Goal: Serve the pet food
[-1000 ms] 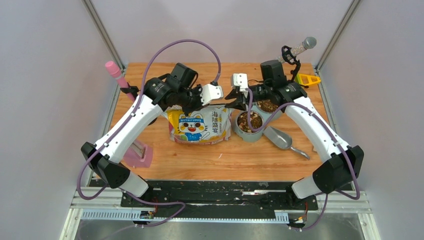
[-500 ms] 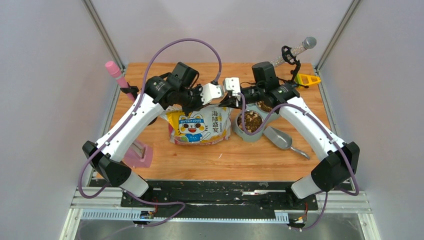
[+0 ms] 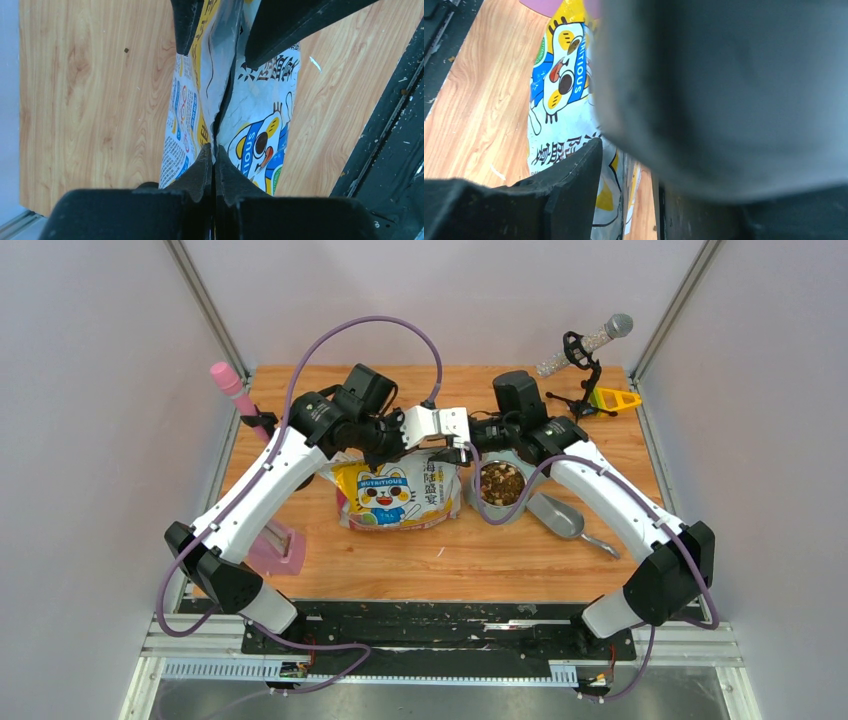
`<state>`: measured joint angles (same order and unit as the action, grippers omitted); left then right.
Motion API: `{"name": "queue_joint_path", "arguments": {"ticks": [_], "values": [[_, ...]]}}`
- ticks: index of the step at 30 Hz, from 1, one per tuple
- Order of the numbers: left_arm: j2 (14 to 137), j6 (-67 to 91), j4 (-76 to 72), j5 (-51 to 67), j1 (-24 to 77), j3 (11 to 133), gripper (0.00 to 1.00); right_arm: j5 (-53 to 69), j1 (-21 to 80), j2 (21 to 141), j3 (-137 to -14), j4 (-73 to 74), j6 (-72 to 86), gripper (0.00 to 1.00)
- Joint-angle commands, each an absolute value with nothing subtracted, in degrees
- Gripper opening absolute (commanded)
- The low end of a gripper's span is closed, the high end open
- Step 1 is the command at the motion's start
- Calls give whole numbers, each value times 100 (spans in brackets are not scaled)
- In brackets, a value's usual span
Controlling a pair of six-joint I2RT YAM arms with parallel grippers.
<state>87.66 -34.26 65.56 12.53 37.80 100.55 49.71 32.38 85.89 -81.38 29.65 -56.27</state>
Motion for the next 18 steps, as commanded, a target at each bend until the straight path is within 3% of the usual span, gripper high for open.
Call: {"name": "queue_joint_path", "arguments": {"ticks": [1, 3, 6, 7, 14, 16, 18], "values": [[8494, -3306, 5904, 1738, 3858, 10568, 0, 4998, 3348, 8618, -8171, 2363, -5816, 38], [8513, -3294, 5894, 1693, 3858, 10565, 0, 5055, 3364, 8586, -8130, 2246, -5743, 31], [8494, -3274, 5868, 1659, 3861, 10542, 0, 5043, 3379, 8507, -8065, 2128, -5692, 3], [8488, -3268, 5833, 1623, 3859, 10536, 0, 5051, 3383, 8481, -8042, 2113, -5683, 0], [8365, -3060, 5410, 745, 3858, 10347, 0, 4912, 3384, 8201, -7959, 2136, -5379, 1], [8284, -3050, 5302, 665, 3858, 10277, 0, 4883, 3378, 8175, -7987, 2127, -5185, 28], [8224, -3053, 5297, 823, 3856, 10246, 0, 5056, 3384, 8167, -7959, 2110, -5128, 34]]}}
